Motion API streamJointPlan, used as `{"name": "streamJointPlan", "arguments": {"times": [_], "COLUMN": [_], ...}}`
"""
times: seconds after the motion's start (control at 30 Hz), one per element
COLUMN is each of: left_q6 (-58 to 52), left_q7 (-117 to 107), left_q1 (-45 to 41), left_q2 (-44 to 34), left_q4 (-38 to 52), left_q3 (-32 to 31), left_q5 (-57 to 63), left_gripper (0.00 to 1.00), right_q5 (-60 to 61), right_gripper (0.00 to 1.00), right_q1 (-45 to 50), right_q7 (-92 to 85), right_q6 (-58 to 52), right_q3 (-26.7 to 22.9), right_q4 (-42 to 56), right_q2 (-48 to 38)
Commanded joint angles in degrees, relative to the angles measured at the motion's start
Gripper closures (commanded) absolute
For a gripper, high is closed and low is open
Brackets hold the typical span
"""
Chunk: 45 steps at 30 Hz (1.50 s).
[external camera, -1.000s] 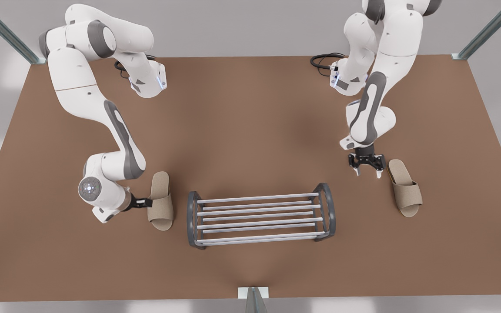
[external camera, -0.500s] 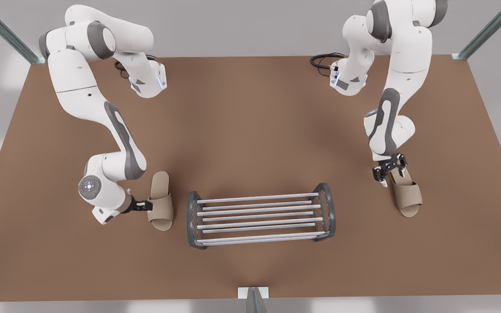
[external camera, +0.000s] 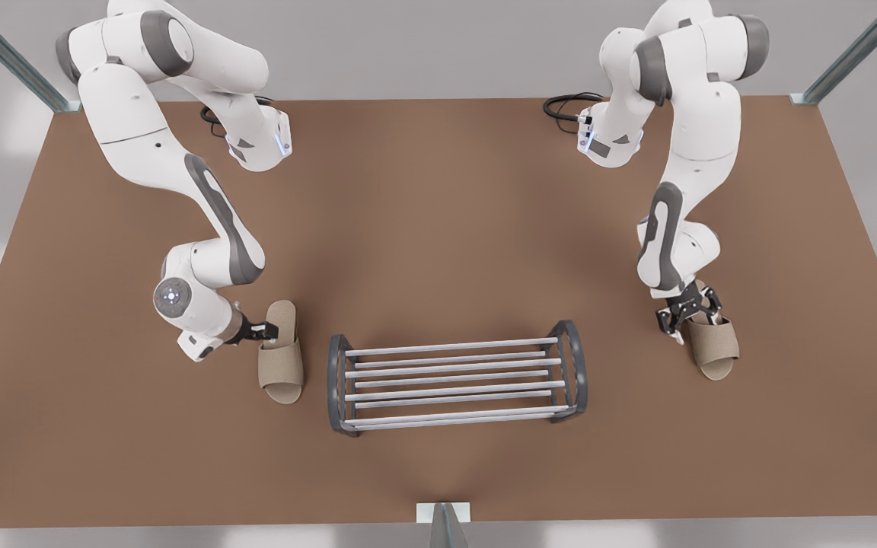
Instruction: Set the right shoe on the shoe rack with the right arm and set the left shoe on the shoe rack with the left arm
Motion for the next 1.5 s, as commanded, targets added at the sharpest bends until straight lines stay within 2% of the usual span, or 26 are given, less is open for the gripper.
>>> {"name": "streamJointPlan", "arguments": {"times": [0.0, 0.8, 0.83, 0.87, 0.9, 1.0, 1.07, 1.13, 1.2, 1.27, 1.33, 1.47], "left_q6": [-0.6, -1.3, -1.2, -1.2, -1.1, -0.7, -0.7, -0.7, 0.2, 5.1, 15.2, 23.8], "left_q7": [-64.5, -64.5, -64.5, -64.5, -64.5, -64.4, -64.4, -64.4, -64.4, -64.2, -62.8, -55.7], "left_q1": [0.2, 6.8, 6.8, 6.8, 6.8, 6.7, 6.2, 5.6, 5.6, 5.6, 5.6, 5.6], "left_q2": [0.4, 4.7, 4.6, 4.5, 4.3, 3.5, 2.7, 1.6, -0.8, -7.0, -13.9, -27.6], "left_q4": [0.5, 7.2, 7.5, 7.6, 7.6, 7.7, 7.7, 7.6, 7.7, 7.9, 12.3, 16.7], "left_q3": [-0.2, -5.4, -5.5, -5.5, -5.5, -5.5, -5.6, -5.7, -6.9, -10.4, -12.0, -17.9], "left_q5": [0.0, 3.0, 3.0, 2.9, 2.8, 2.9, 2.9, 2.9, 2.9, 2.9, 2.9, 0.1], "left_gripper": [0.0, 0.0, 0.04, 0.26, 0.4, 0.52, 0.78, 0.79, 0.79, 0.79, 0.79, 0.79], "right_q5": [-0.1, -2.8, -2.8, -2.9, -2.8, -2.9, -2.9, -2.9, -2.9, -2.9, -2.9, -2.9], "right_gripper": [0.0, 0.0, 0.0, 0.0, 0.0, 0.0, 0.02, 0.09, 0.1, 0.11, 0.16, 0.3], "right_q1": [0.1, -0.2, -0.2, -0.2, -0.2, -0.1, -0.2, -0.2, -0.2, -0.2, -0.1, -0.2], "right_q7": [0.3, 0.1, 0.1, 0.1, 0.1, 0.0, -0.2, -0.4, -0.5, -0.5, -0.5, -0.5], "right_q6": [2.1, 6.3, 6.3, 6.4, 6.7, 6.7, 6.8, 7.3, 7.6, 7.6, 7.7, 7.7], "right_q3": [0.0, -1.2, -1.2, -1.2, -1.2, -1.2, -1.2, -1.2, -1.2, -1.2, -1.2, -1.2], "right_q4": [-0.1, 0.2, 0.3, 0.3, 0.3, 0.4, 0.6, 0.6, 0.6, 0.6, 0.6, 0.9], "right_q2": [0.1, 4.9, 4.9, 5.0, 5.0, 5.1, 5.1, 5.1, 5.2, 5.1, 5.2, 5.4]}}
